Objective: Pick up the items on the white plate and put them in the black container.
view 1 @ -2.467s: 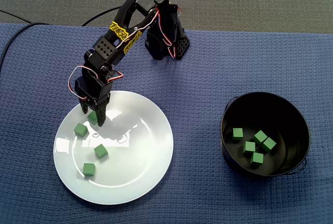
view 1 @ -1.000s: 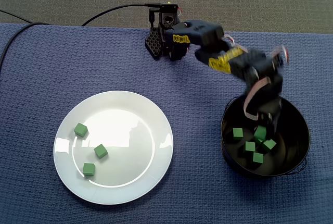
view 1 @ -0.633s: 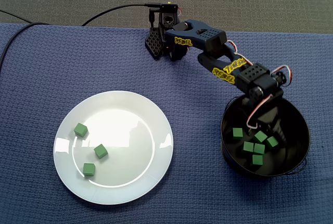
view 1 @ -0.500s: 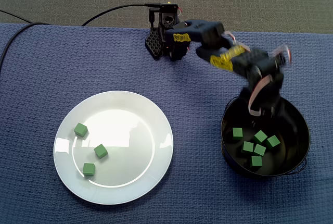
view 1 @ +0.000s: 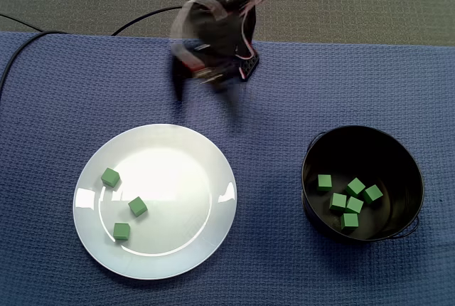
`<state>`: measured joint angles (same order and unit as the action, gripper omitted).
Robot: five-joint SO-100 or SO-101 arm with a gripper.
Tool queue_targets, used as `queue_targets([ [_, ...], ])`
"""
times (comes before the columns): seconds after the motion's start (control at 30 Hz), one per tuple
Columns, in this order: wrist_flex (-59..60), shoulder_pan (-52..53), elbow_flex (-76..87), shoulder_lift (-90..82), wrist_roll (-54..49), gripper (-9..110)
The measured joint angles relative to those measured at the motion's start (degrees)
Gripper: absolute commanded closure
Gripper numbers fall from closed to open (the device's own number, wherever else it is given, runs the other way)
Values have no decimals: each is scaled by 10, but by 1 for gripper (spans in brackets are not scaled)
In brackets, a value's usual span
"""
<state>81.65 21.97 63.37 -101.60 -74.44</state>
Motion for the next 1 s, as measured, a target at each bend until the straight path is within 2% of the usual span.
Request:
queue_targets([
  [0.1, -134, 104, 149, 4, -72, 61],
  [0.27, -338, 165, 296, 75, -175, 61],
  [0.5, -413, 192, 310, 179, -229, 61],
  [1.0, -503, 203, 327, 294, -236, 59],
])
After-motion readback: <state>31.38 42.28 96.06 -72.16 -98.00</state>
